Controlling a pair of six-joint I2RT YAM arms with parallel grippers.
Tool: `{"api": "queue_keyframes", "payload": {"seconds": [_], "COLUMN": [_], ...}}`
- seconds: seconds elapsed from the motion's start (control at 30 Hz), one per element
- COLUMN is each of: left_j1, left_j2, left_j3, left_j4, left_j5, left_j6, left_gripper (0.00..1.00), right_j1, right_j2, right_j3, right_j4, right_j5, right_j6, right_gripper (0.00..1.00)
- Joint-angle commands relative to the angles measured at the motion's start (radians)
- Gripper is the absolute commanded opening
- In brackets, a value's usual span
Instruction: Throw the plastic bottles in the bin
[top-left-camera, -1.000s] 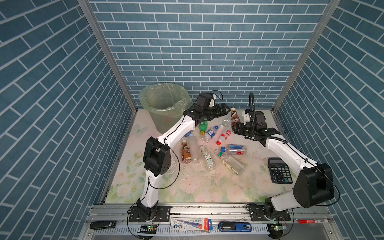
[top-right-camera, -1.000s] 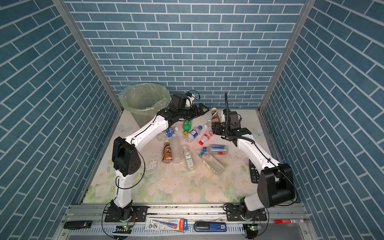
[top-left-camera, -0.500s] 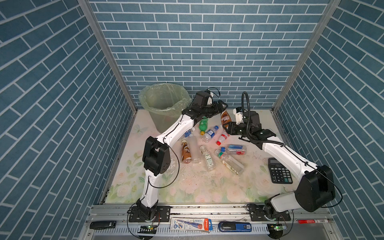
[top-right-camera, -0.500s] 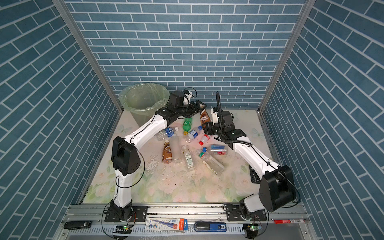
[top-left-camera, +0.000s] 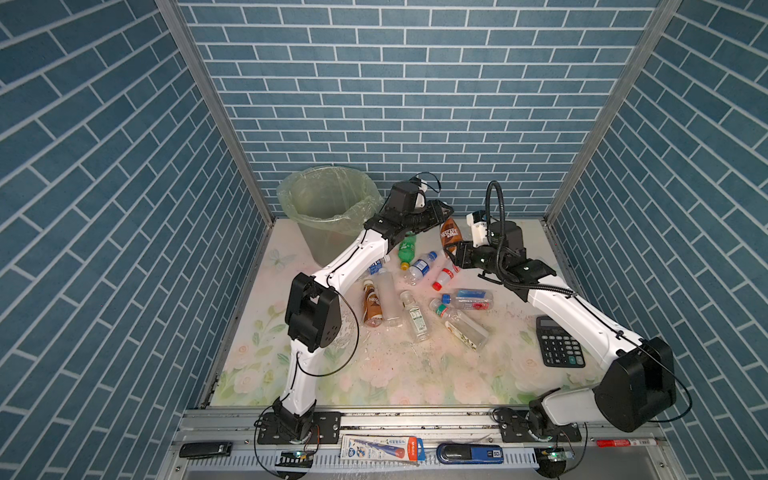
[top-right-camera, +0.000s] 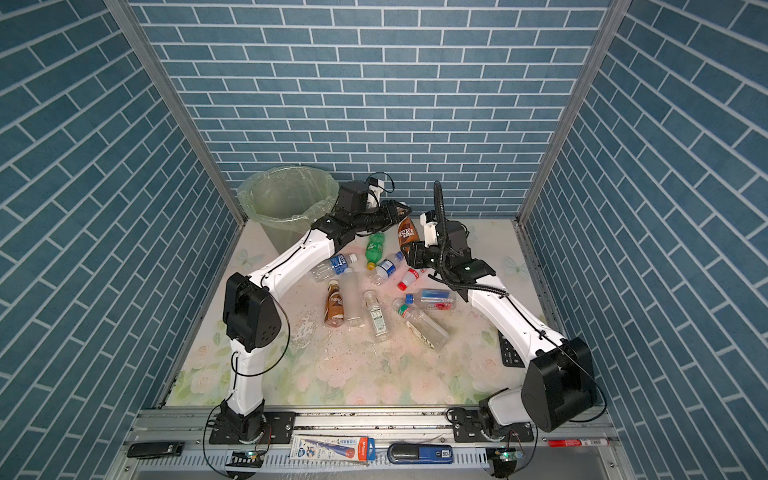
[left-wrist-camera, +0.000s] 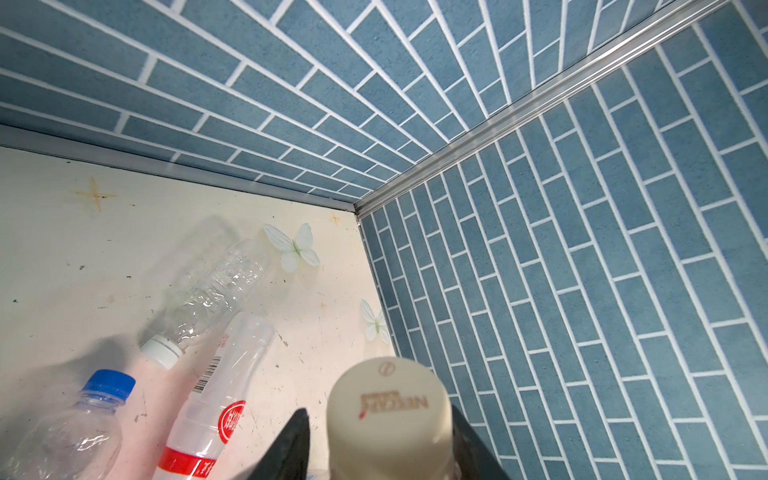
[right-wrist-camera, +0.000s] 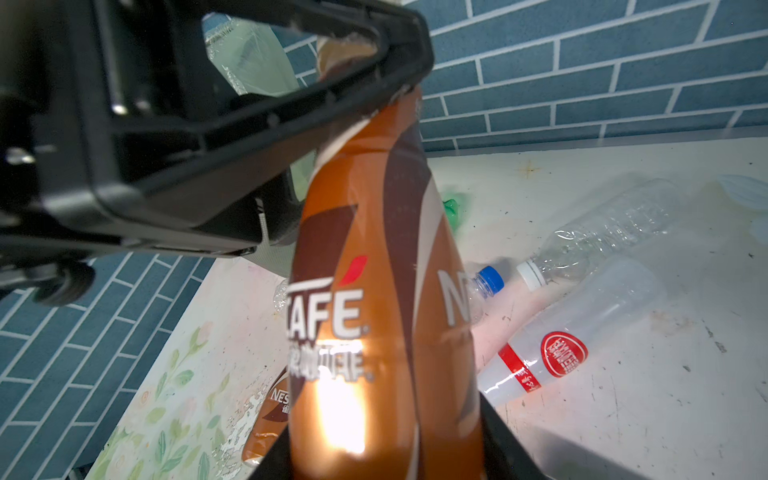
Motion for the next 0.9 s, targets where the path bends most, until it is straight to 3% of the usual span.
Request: {"api": "queue_keyframes", "payload": {"seconds": [0.0,0.17,0.37,0.57,0.87], "left_j1": [0.003,0.003,0.004,0.004,0.034], "left_j2": [0.016,0.002,-0.011,-0.016,-0.022], "left_j3": [-0.004,-0.009,-0.004,0.074,0.264], "left_j4": [0.014,0.015,-0.014,-0.132,-0.313], "left_j5": [-0.002,-0.009,-0.021,-0.058,-0.173], "left_j6": [0.013,0.026,0.066,0.171,0.330], "left_gripper": [0.45,0.31,0.23,0.22,0.22], "right_j1": [0.009,0.009,0.010,0.010,0.015], "right_j2": [-0.025,-0.025,-0.034,-0.048,-0.075], "right_j3": [-0.007,-0.004,0.005,0.018,0.079], "right_j4": [0.049,0.043,0.022,-0.001,-0.053], "right_j5": [-0.030,-0.033,-0.028,-0.023,0.011], "right_j6": [-0.009,-0.011,-0.014,-0.014,-0.036], "right_gripper": [0.42,0.44,0.58,0.68,0.92]}}
